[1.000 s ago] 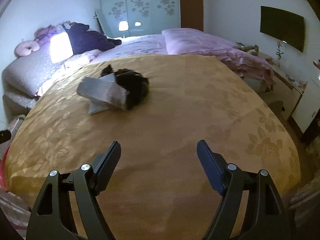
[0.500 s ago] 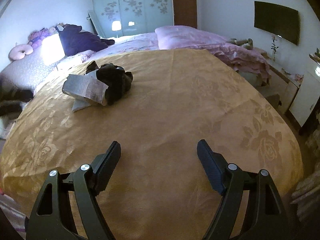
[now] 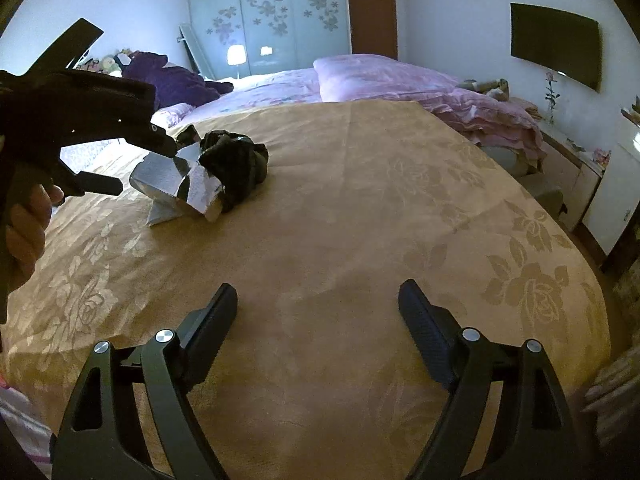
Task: Collect trash
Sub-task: 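Grasp the grey printed box with the left gripper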
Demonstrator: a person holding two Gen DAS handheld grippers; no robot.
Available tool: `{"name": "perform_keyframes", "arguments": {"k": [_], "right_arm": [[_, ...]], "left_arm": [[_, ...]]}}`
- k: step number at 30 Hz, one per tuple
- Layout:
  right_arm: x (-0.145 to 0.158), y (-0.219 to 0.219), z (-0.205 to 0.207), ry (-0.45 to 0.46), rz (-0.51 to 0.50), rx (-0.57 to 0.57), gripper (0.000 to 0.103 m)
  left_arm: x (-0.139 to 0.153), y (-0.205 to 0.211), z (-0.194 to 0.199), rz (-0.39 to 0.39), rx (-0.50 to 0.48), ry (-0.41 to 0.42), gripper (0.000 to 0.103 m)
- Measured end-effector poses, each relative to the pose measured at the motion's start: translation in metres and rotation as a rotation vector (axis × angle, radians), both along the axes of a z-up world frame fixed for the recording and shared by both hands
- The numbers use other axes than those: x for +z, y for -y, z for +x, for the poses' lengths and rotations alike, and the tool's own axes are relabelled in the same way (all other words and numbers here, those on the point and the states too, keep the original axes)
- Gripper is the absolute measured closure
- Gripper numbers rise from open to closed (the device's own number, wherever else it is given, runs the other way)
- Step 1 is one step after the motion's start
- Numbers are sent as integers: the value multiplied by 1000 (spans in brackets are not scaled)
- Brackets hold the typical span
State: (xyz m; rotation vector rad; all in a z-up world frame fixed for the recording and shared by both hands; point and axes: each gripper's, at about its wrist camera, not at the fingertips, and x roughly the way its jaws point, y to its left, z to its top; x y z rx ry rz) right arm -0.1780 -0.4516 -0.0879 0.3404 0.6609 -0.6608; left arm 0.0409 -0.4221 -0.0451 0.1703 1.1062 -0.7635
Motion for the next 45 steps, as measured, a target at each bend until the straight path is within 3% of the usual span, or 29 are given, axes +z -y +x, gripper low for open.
{"name": "perform_keyframes", "arguments": {"k": [8, 12, 18, 21, 28, 37, 45], "right_arm": [[0, -2, 2, -3, -6, -3, 22], [-1, -3, 2, -1, -5, -4, 22], [0, -3, 3, -2, -3, -4, 22], [-2, -3, 3, 2, 1, -5, 22], [0, -8, 2, 5, 8, -5, 22], [0, -11, 3, -5, -4, -4, 22], [-1, -15, 3, -12, -17, 0, 21]], "left_arm": [[-5, 11, -1, 10, 6, -27, 25], [0, 17, 1, -3, 25, -1, 25], [-14, 23, 0, 45, 15, -4, 25], [-15, 20, -6, 73, -20, 24, 38], [-18, -21, -14, 62, -85, 29, 46], [-16, -83, -23, 58, -173, 47, 46], [-16, -110, -29, 22, -164, 11, 44]]}}
